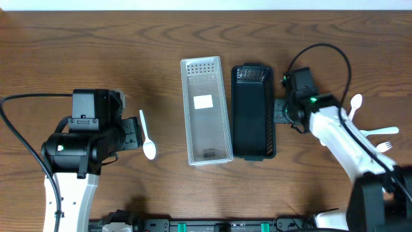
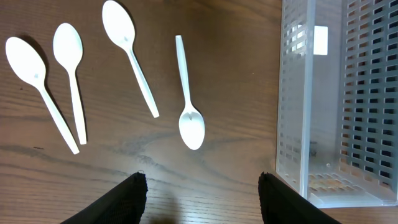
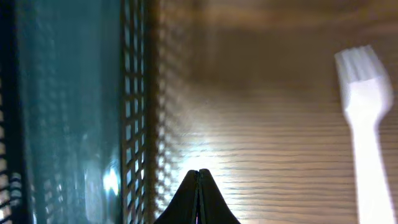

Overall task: Pack container
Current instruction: 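Push the black basket left against the white basket with the right gripper, then move the right gripper to the white fork and grasp it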

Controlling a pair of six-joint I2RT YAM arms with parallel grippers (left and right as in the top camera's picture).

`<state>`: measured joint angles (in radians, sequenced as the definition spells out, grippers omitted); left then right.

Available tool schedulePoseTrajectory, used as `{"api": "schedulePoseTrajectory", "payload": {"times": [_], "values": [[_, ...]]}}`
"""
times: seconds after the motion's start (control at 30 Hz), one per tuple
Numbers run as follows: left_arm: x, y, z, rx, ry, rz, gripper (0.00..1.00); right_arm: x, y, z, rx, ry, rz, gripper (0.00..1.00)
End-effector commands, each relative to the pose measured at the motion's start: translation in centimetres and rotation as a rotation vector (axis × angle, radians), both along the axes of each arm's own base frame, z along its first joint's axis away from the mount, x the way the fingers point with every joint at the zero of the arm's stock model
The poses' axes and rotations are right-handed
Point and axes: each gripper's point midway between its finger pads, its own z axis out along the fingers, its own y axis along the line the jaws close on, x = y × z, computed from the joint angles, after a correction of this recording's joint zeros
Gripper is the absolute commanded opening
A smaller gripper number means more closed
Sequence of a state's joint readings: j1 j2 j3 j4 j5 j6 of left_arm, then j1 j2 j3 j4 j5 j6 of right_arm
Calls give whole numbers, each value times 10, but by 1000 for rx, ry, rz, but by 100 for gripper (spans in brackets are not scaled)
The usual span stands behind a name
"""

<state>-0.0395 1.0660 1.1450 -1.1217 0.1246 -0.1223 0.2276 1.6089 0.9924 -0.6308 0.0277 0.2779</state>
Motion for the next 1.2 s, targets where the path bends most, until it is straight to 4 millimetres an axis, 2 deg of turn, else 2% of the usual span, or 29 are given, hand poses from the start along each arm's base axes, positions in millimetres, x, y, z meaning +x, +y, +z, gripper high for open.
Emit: {"api": "schedulePoseTrajectory", "payload": {"times": [0.0, 0.17, 0.33, 0.47, 0.83, 0.97, 1.0, 1.03, 1.07, 1.13, 1.17], "values": [[2, 1, 6, 5, -15, -3, 60, -6, 14, -11, 69, 53, 57, 1], [2, 1, 6, 5, -15, -3, 60, -7, 20, -11, 102, 60, 76, 1], [2, 1, 6, 5, -15, -3, 60, -12, 49, -3, 242, 61, 205, 2], [2, 1, 6, 5, -15, -3, 60, -18, 64, 2, 326, 70, 263, 1], [2, 1, 6, 5, -15, -3, 60, -22, 66, 2, 345, 88, 266, 1], [2, 1, 6, 5, -15, -3, 60, -16, 45, -4, 240, 84, 177, 17], [2, 1, 6, 5, -15, -3, 61, -14, 38, -3, 209, 75, 153, 28], [2, 1, 6, 5, -15, -3, 71, -11, 31, -2, 175, 62, 138, 40], [2, 1, 6, 5, -15, -3, 77, -7, 23, 3, 145, 48, 122, 49], [2, 1, 6, 5, -15, -3, 80, -1, 9, 18, 93, 24, 96, 67], [2, 1, 6, 5, -15, -3, 81, 3, 4, 29, 71, 3, 106, 70]]}}
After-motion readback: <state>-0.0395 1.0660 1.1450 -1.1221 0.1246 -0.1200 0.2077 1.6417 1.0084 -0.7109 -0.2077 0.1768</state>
